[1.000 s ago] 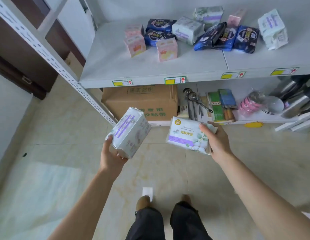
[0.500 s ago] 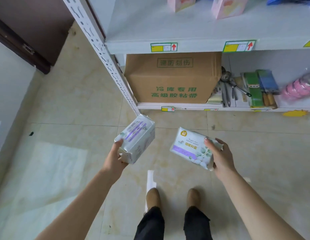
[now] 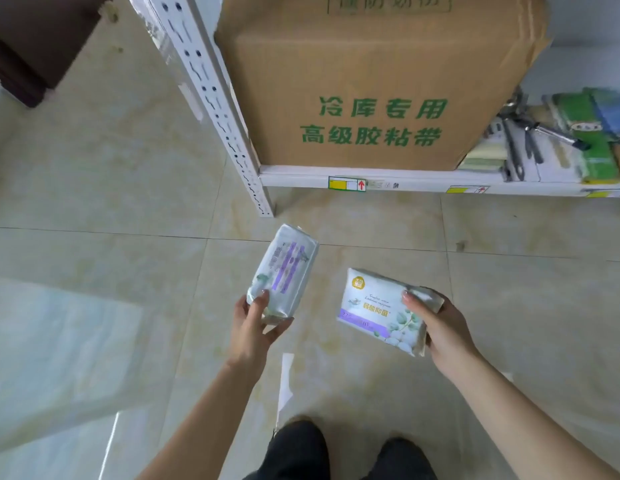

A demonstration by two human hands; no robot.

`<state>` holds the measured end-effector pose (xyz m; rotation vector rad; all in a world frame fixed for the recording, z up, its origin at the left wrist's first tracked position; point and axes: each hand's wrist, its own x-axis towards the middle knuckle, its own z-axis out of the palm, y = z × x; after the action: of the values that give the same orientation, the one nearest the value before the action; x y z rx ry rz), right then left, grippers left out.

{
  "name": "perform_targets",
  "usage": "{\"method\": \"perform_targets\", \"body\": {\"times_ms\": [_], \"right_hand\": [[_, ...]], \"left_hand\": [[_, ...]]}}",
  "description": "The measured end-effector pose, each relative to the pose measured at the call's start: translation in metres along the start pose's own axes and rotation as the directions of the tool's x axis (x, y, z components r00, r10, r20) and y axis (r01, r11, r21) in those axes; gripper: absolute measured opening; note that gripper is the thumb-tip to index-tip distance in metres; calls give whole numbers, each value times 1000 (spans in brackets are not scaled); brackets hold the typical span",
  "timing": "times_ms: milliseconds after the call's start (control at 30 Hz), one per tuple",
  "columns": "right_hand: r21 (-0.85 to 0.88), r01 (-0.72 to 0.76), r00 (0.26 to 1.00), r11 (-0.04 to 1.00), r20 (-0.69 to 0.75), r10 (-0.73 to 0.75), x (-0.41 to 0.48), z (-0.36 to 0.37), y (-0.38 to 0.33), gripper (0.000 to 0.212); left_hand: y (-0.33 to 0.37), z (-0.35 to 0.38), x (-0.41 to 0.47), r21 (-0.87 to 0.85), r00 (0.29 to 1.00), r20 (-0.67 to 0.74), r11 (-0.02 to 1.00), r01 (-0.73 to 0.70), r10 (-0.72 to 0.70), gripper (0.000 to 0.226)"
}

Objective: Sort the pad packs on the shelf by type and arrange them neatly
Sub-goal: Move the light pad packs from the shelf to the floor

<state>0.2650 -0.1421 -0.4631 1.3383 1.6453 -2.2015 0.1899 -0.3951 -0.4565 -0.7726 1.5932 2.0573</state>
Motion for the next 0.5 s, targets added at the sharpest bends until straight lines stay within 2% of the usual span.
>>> {"method": "perform_targets", "body": {"times_ms": [100, 233, 300, 400, 500], "right_hand": [[-5, 25, 1000, 1000, 16, -25, 55, 7, 40, 35], [-45, 62, 998, 997, 30, -61, 128, 22, 88, 36], [-87, 77, 996, 993, 54, -73, 162, 30, 105, 33], [-160, 129, 989, 979, 87, -116, 214, 39, 122, 35], [-209, 162, 982, 964, 128, -137, 263, 42, 134, 41]], "left_hand": [[-44, -4, 50, 40, 998, 54, 998, -40, 38, 41], [-84, -10, 115, 125, 987, 107, 983, -134, 121, 36], [-96, -18, 149, 195, 973, 153, 960, -202, 174, 44], [-109, -36, 199, 328, 942, 226, 892, -312, 247, 62], [-123, -56, 238, 449, 909, 278, 795, -408, 310, 68]]}}
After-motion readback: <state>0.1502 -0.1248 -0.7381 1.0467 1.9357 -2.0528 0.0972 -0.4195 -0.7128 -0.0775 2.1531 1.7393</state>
